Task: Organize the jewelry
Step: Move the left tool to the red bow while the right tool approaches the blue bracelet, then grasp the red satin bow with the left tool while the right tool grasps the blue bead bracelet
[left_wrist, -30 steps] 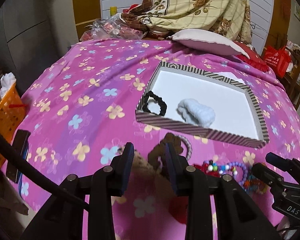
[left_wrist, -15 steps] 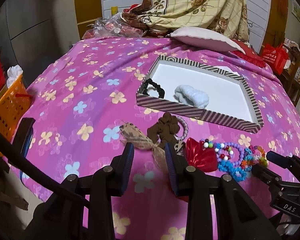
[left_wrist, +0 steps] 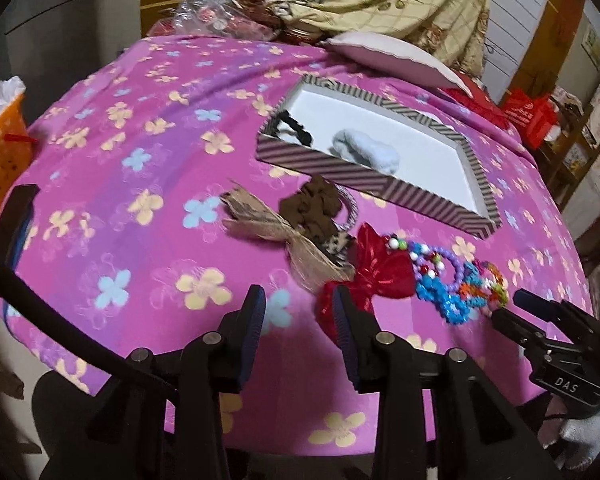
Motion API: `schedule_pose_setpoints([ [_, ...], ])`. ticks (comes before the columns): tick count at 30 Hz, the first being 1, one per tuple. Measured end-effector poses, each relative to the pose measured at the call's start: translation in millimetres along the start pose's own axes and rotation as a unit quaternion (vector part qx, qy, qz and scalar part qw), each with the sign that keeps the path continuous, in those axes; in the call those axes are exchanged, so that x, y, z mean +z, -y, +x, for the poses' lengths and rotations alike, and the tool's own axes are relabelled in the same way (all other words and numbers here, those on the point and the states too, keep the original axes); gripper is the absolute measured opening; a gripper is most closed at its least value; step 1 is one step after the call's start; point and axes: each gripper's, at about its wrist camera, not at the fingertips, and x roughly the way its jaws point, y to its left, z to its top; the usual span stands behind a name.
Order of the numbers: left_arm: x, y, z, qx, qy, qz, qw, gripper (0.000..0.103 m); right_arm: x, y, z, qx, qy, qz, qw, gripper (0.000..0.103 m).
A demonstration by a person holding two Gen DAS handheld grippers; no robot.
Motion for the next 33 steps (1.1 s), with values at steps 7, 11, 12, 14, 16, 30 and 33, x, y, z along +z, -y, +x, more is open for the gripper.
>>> schedule_pose_setpoints([
  [7,-4.4,12.2,18.7,-0.028,-0.031,0.009,0.9991,0.052,-4.7,2.7,5.2,-0.006,-0.014,-0.004,1.000,0.068],
  [11,-3.1,25.0,27.4,-0.040,-0.040,0.032,0.9979,0.052,-4.0,5.7,5.0,-0.005,-0.017,0.000,1.000,0.068],
  [12,-3.3,28.3,30.3,-0.041,-0.044,0.040,0.9974,0.052,-3.6,6.1,4.5,-0.004,-0.017,0.000,1.000,0.068],
  [14,-3.0,33.8,35.5,-0.040,-0.050,0.054,0.9965,0.052,-2.5,7.4,3.8,-0.005,-0.016,0.000,1.000,0.068],
  [16,-3.0,39.9,40.8,-0.037,-0.052,0.068,0.9956,0.052,-1.4,9.8,4.0,-0.007,-0.016,0.001,1.000,0.068],
  [30,6.1,58.8,73.7,-0.021,-0.063,0.101,0.9927,0.041,8.4,9.1,10.9,0.019,-0.019,-0.009,1.000,0.058],
  [33,7.6,55.3,78.0,-0.029,-0.071,0.091,0.9929,0.027,7.4,-4.5,17.9,0.036,-0.027,-0.030,0.999,0.052],
])
